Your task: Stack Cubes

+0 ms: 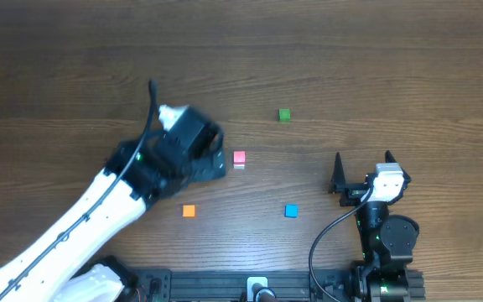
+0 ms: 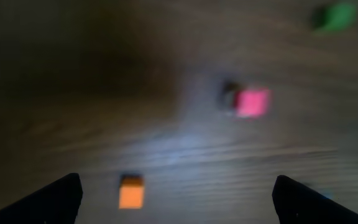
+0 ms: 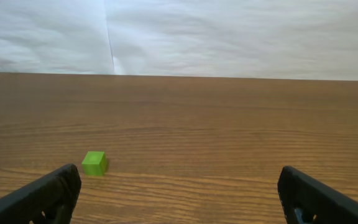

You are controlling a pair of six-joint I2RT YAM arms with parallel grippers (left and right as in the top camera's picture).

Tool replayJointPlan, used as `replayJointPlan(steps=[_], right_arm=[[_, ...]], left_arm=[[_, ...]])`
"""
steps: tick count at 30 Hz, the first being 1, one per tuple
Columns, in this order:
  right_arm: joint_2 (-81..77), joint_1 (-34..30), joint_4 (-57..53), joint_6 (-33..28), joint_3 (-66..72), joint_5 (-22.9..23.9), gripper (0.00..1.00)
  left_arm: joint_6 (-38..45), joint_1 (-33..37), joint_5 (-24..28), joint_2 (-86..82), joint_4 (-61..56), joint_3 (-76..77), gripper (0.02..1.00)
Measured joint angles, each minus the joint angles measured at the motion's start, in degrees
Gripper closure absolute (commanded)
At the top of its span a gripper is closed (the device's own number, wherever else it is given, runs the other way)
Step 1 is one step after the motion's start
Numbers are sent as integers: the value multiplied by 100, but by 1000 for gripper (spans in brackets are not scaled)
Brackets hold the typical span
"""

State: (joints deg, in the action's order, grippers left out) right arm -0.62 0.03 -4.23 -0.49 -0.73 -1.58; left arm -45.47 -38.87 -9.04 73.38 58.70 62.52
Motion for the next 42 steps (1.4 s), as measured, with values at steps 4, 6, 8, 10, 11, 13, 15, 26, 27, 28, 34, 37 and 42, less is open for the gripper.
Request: replayJointPlan(steps=[4,6,8,10,11,13,15,26,27,28,34,37,42], right_arm=[[0,0,0,2,0,2,7],[0,0,0,2,0,0,9],[0,0,2,0,0,2,7],[0,0,2,2,0,0,9],[0,0,2,0,0,0,7],[0,0,0,0,0,0,7],[0,0,0,0,0,0,9],[0,0,0,0,0,0,7],[0,0,2,0,0,0,7],[0,0,2,0,0,0,7],[0,0,2,-2,0,0,9],[-2,0,2,2,0,0,9],[0,0,0,2,0,0,7]], left_arm=[[-238,-7,254,-413,-581,-1523,29],[-291,-9,402,-505,-898,-2057,25],[-348,-17,568,-581,-1180,-2494,25],[-367,-17,688,-610,-1303,-2765,25],[-369,-17,732,-610,-1311,-2844,29],[-382,-17,796,-610,-1344,-2931,31],[-385,-17,831,-568,-1412,-2944,31],[-385,-20,863,190,-1764,-2944,51],[-369,-33,861,208,-1786,-2944,53],[-358,-55,852,216,-1812,-2944,66],[-240,-168,831,216,-1897,-2944,358],[-184,-168,815,216,-1897,-2944,382],[-170,-168,798,216,-1897,-2944,430]])
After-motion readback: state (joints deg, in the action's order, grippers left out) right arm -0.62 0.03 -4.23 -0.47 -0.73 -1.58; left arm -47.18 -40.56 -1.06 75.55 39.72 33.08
